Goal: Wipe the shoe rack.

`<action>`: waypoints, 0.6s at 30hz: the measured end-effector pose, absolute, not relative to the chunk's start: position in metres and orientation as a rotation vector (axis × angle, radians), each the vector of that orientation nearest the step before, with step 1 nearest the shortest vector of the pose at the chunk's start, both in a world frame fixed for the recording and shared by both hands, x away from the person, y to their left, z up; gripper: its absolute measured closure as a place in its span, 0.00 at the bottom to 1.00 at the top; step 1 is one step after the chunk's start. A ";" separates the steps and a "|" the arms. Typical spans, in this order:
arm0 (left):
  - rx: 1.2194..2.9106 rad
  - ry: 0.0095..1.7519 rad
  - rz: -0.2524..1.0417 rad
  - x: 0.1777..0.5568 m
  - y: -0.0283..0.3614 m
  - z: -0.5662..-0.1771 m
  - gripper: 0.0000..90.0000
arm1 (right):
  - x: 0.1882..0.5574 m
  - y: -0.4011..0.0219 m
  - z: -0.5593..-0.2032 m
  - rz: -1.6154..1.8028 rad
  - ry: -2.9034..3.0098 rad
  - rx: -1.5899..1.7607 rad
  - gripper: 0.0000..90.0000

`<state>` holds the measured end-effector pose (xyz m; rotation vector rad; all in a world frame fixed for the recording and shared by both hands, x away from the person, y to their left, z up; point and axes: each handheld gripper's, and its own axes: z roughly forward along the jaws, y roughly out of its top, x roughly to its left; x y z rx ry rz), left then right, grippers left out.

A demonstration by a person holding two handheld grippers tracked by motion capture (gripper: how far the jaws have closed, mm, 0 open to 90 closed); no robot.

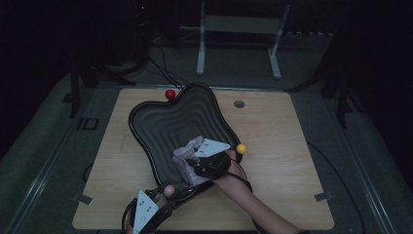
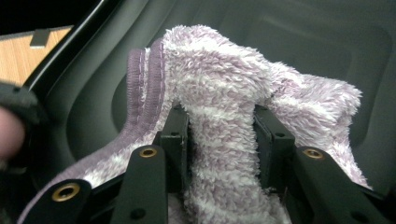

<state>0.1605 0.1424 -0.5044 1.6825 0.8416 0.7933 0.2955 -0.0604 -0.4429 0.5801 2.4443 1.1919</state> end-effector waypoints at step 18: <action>1.674 0.843 0.809 0.180 0.147 -0.506 0.66 | 0.299 -0.068 -0.448 1.176 2.435 0.629 0.69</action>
